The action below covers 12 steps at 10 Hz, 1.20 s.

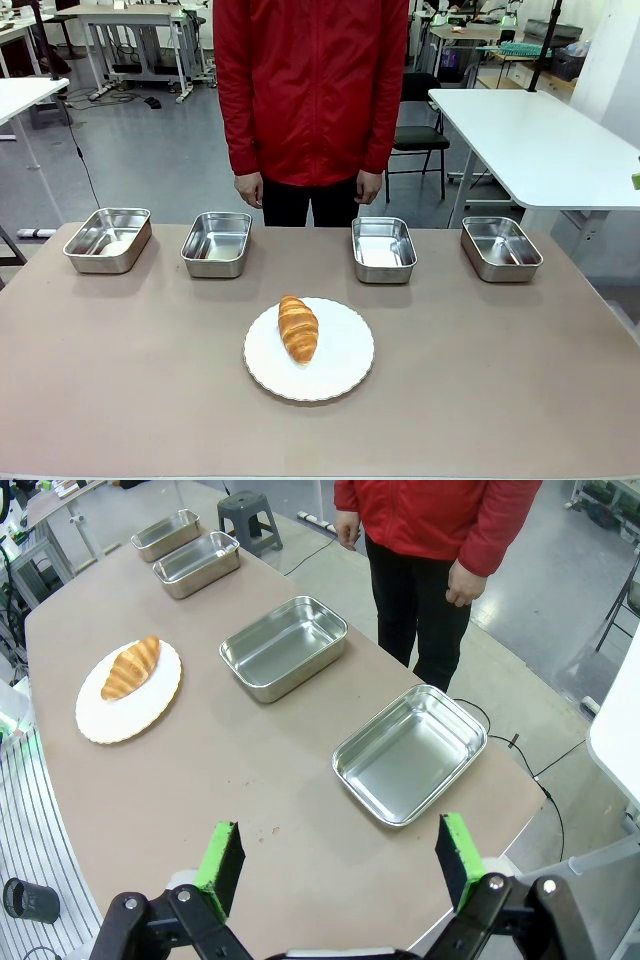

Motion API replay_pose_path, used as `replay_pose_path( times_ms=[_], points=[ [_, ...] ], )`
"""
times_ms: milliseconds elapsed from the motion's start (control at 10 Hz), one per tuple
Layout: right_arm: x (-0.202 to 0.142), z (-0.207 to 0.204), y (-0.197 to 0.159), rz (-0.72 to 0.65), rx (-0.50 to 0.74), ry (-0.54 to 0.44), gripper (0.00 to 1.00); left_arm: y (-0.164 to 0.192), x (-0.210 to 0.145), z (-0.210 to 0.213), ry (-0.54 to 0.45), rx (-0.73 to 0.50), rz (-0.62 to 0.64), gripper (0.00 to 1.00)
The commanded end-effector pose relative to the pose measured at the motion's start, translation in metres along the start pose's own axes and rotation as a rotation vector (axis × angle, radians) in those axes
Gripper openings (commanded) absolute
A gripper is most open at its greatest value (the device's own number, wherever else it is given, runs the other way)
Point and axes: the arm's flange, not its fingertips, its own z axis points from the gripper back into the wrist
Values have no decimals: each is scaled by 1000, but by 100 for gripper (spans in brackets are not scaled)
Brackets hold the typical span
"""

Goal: Place the bread in the container.
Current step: Place the Butter Roll into the Airtight Container indicated by the human.

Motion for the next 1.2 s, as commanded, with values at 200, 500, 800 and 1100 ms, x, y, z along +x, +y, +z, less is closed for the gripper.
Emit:
replay_pose_path(
  times_ms=[200, 500, 800, 1100],
  points=[
    [0, -2, 0, 4, 1, -15, 100, 0, -1, 1, -4, 0, 1, 100],
    [0, -2, 0, 4, 1, -15, 100, 0, -1, 1, -4, 0, 1, 100],
    [0, -2, 0, 4, 1, -15, 100, 0, -1, 1, -4, 0, 1, 100],
    [0, -2, 0, 4, 1, -15, 100, 0, -1, 1, -4, 0, 1, 100]
  ],
)
